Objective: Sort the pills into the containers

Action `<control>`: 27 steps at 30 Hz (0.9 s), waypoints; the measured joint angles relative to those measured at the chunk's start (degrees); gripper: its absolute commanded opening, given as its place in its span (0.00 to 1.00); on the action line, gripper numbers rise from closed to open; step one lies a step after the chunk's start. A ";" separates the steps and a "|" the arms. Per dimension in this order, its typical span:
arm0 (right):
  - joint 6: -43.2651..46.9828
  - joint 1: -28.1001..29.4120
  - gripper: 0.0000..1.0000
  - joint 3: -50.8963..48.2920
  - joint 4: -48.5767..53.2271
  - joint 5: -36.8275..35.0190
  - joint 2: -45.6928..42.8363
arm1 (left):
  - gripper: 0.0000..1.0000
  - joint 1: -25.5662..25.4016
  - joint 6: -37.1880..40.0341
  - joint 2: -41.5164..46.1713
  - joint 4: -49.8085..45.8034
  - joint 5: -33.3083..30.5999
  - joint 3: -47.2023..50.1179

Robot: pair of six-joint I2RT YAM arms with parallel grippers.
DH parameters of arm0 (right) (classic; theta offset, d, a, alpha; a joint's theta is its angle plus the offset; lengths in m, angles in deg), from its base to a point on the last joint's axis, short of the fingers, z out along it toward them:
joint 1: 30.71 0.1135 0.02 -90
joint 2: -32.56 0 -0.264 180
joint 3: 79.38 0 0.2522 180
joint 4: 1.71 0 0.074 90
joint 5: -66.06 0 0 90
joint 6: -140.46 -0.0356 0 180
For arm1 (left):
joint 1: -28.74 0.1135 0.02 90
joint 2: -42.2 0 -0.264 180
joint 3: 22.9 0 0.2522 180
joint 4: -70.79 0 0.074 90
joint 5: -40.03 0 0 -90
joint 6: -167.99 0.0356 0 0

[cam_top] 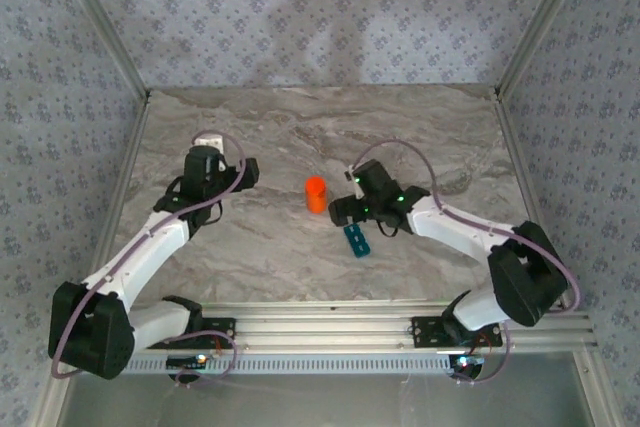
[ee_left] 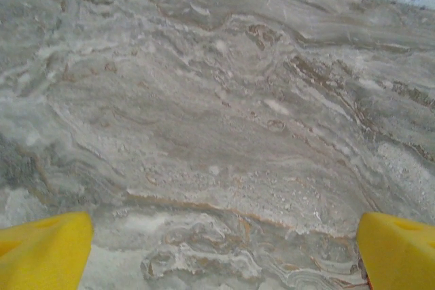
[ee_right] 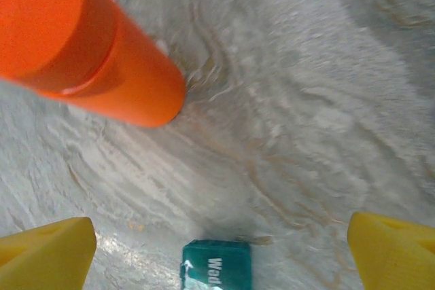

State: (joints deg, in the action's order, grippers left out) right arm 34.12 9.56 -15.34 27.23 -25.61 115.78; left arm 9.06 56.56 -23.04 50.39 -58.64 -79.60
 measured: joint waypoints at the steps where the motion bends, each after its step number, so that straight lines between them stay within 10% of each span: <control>1: 0.66 0.96 0.98 0.17 -0.11 -0.55 1.20 | 0.99 -0.52 -0.50 0.00 -0.20 -0.61 0.26; 27: 3.50 -3.10 0.97 9.14 -8.20 0.13 18.56 | 0.99 -1.99 -3.67 1.99 -0.94 -5.38 2.62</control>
State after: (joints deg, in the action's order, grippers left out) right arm 37.62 6.45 -6.20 19.04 -25.48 134.34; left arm 7.07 52.89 -21.05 49.45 -64.01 -76.97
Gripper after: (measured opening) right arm 0.979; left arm 0.993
